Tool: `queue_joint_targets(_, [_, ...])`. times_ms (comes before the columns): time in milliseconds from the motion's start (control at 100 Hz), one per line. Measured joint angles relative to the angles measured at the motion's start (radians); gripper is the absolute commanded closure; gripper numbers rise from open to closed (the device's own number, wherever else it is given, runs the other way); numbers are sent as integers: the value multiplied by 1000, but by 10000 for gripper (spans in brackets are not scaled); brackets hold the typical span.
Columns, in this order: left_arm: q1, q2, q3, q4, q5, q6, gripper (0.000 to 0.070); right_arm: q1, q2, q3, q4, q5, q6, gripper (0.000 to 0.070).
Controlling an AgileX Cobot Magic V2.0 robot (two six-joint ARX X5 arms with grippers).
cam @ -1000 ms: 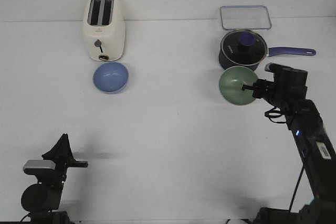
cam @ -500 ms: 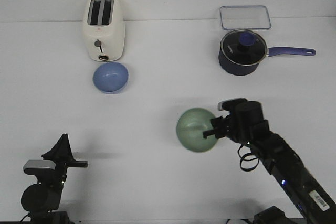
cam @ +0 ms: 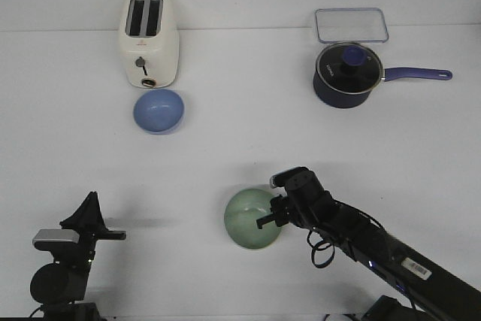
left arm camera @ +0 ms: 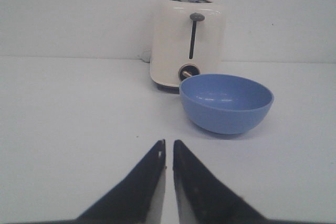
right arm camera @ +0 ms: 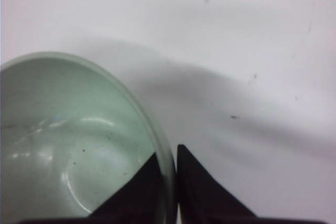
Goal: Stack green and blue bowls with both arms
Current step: 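Carry the green bowl with the right gripper toward the table center, nearer the robot, then open the right gripper to release the green bowl and withdraw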
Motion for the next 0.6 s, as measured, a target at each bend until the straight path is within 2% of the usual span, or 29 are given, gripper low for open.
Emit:
queue_joint_targets(90, [0,0,0,0,0,-29,685,0,11,-3,2,-1,0,439])
queue_joint_targets(130, [0,0,0,0,0,-51,686,0,11,-3,4,-1,0,397])
queue_joint_targets(230, [0,0,0,1,0,-124,688,-6,-1,-3,13,3,0,396])
queue_joint_targets(350, [0,0,0,1,0,-257,688,-41,-97,-6,39,19,-16,397])
queue_joint_targets(510, [0,0,5,-7,0,-447,687,-154,-267,-10,52,74,-45,398])
queue_joint_targets(600, [0,8,39,-55,8,-514,685,-211,-365,-69,109,85,-50,417])
